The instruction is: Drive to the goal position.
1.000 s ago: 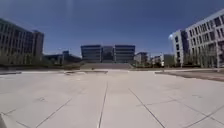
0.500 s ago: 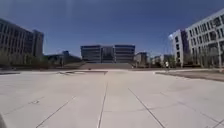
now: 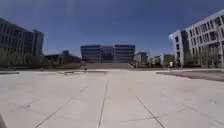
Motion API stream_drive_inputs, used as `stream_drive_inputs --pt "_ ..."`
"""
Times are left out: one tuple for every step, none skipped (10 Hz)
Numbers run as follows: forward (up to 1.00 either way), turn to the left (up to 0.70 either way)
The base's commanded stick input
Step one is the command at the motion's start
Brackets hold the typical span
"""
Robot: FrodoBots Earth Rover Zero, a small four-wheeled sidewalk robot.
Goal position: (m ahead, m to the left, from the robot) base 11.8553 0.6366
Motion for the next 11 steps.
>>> stream_drive_inputs --pt "0.43 0.0" --pt "0.43 0.0" --pt "0.43 0.0" --pt "0.43 0.0" --pt "0.43 0.0" --pt "0.43 0.0" --pt "0.43 0.0" --pt "0.43 0.0" --pt "0.43 0.0" --pt "0.43 0.0" --pt "0.43 0.0"
